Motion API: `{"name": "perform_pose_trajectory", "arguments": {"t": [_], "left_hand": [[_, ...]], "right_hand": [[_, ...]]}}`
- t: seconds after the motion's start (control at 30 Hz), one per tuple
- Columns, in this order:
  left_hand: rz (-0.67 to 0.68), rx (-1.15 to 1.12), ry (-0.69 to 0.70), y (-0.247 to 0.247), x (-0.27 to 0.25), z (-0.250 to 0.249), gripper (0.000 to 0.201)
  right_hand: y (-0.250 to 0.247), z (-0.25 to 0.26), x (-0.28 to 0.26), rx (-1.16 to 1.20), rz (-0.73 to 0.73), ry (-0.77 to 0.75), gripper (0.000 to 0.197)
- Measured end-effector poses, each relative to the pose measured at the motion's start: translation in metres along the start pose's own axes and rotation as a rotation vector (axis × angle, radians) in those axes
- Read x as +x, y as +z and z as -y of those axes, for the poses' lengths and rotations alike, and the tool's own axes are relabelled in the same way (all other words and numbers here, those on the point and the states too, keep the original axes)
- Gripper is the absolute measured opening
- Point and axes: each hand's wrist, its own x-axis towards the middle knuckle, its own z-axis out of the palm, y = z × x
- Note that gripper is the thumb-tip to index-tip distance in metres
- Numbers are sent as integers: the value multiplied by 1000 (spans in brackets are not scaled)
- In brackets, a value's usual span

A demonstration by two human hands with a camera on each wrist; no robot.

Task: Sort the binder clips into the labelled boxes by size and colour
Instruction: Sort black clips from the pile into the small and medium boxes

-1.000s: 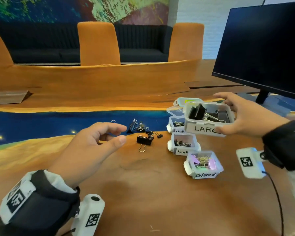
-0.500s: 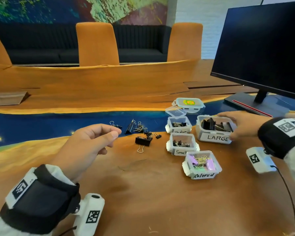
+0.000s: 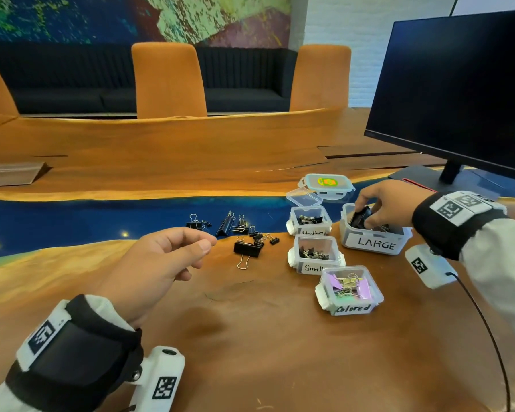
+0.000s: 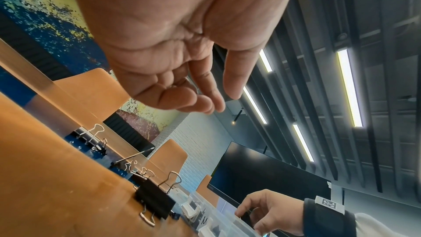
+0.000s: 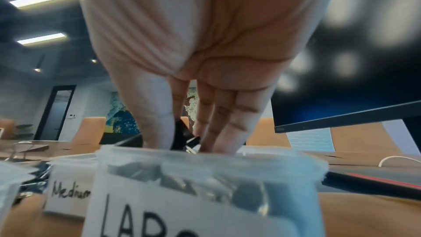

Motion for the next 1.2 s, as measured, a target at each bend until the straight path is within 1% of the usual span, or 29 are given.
{"name": "perform_pose_trajectory", "arguments": {"t": [0.07, 0.17, 0.23, 0.3, 0.33, 0.37, 0.43, 0.5, 0.53, 0.6, 0.67, 0.7, 0.77, 0.83, 0.87, 0.93, 0.97, 1.03, 1.1, 1.13, 1.17, 1.2], "left_hand": [[7, 0, -5, -1, 0, 2, 15], [22, -20, -19, -2, 0, 4, 10], [27, -30, -27, -2, 1, 4, 23], [29, -29, -25, -2, 2, 4, 28], [32, -30, -21, -2, 2, 5, 29], [35, -31, -19, -2, 2, 5, 29], [47, -22, -15, -2, 3, 6, 28], [56, -15, -18, -2, 3, 6, 19], [57, -13, -19, -2, 4, 7, 14], [52, -3, -24, -2, 5, 7, 14], [46, 10, -31, -1, 4, 7, 15], [47, 12, -32, 0, 4, 6, 16], [52, 20, -29, 0, 3, 5, 16], [48, 29, -28, 1, 3, 4, 16], [48, 27, -27, 1, 3, 3, 16], [45, 17, -29, 1, 4, 3, 12], [49, 6, -32, 1, 3, 2, 10], [59, -4, -32, -1, 3, 4, 21], [58, 0, -30, -2, 4, 3, 20], [60, 5, -25, -2, 4, 3, 17], [57, 14, -22, -3, 4, 3, 14], [56, 32, -19, -4, 4, 2, 10]], "right_hand": [[-2, 0, 1, -9, -35, 5, 25], [-9, -2, -1, 75, -110, -11, 19], [-18, -4, -4, 144, -202, 19, 18], [-24, -9, -6, 187, -249, 114, 21], [-24, -11, -7, 162, -230, 170, 21], [-21, -13, -8, 101, -181, 222, 22], [-10, -15, -8, -45, -36, 299, 26], [0, -15, -11, -113, 58, 338, 31], [3, -14, -12, -127, 68, 344, 34], [3, -13, -16, -167, 22, 311, 35], [0, -15, -19, -139, -43, 226, 24], [-1, -17, -20, -100, -53, 173, 18], [-1, -17, -21, -60, 1, 89, 12], [2, -17, -21, -56, 87, 50, 10], [5, -16, -21, -60, 98, 39, 10], [8, -15, -18, -54, 71, 29, 10], [9, -16, -17, -48, 52, 32, 11], [10, -17, -16, -53, 3, 41, 14], [9, -17, -17, -65, -70, 69, 21], [8, -19, -16, -51, -84, 90, 27], [8, -21, -15, -23, -62, 121, 34], [8, -24, -16, -1, -9, 153, 42]]}}
